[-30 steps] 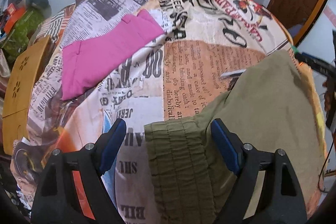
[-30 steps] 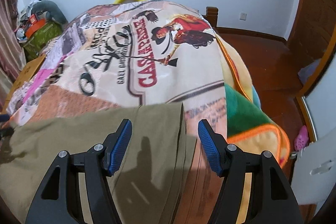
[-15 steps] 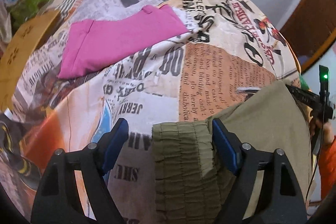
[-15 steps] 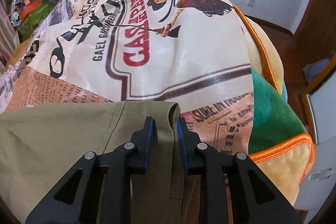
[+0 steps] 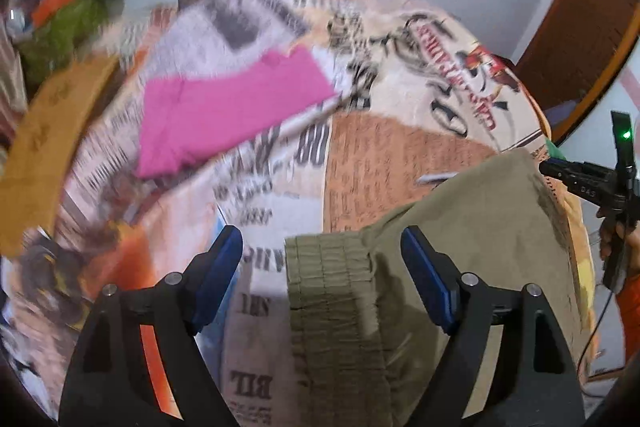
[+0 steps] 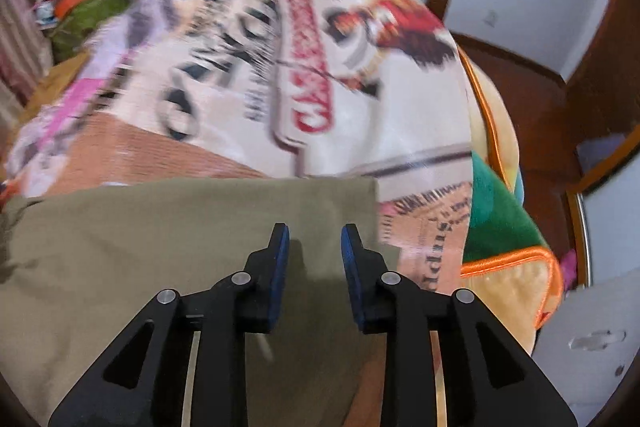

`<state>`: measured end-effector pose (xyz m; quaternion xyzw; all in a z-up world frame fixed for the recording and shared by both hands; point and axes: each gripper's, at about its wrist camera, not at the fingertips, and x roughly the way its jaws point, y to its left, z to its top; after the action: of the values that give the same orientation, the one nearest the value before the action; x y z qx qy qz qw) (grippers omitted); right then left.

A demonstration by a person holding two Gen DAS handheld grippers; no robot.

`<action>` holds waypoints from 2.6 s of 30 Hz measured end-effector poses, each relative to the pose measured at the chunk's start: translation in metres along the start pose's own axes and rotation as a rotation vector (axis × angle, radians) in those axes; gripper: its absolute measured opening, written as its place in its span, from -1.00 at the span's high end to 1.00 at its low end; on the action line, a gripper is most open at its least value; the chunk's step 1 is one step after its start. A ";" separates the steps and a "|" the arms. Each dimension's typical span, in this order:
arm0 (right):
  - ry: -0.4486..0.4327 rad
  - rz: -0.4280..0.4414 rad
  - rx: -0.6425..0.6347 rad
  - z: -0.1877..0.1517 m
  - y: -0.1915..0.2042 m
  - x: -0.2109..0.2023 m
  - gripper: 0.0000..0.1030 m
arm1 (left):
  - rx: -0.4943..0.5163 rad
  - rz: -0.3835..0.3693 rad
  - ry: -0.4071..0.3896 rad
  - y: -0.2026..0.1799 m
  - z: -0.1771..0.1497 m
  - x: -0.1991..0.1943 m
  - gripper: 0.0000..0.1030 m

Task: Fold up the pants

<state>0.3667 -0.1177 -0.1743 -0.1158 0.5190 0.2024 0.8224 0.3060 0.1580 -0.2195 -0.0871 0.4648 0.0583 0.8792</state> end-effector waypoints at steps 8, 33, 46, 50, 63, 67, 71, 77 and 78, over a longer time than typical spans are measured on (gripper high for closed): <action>-0.050 0.188 -0.044 0.004 0.077 -0.022 -0.08 | 0.087 -0.067 0.036 -0.028 -0.004 -0.002 -0.59; 0.098 0.171 -0.085 -0.115 0.107 -0.043 -0.13 | 0.110 -0.078 0.170 -0.026 -0.090 -0.006 -0.70; 0.087 0.151 0.041 -0.160 0.089 -0.075 -0.23 | 0.006 -0.096 0.158 -0.013 -0.124 -0.036 -0.70; 0.088 0.157 0.085 -0.169 0.084 -0.080 -0.23 | 0.007 -0.094 0.159 -0.012 -0.124 -0.043 -0.70; -0.006 0.142 0.036 -0.153 0.095 -0.115 -0.23 | -0.017 -0.066 0.070 -0.002 -0.119 -0.095 -0.70; -0.090 0.179 0.034 -0.137 0.105 -0.133 -0.29 | -0.073 -0.108 0.067 0.004 -0.124 -0.104 -0.70; -0.138 0.228 0.034 -0.125 0.121 -0.135 -0.30 | -0.122 -0.174 0.100 0.002 -0.135 -0.100 -0.70; -0.072 0.252 0.006 -0.124 0.145 -0.100 -0.30 | -0.145 -0.282 0.179 -0.013 -0.152 -0.082 -0.70; -0.062 0.253 -0.002 -0.125 0.148 -0.097 -0.30 | -0.146 -0.297 0.193 -0.015 -0.154 -0.078 -0.70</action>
<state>0.1622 -0.0568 -0.1389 -0.0441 0.5036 0.3084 0.8058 0.1403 0.1092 -0.2385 -0.2235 0.5235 -0.0469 0.8208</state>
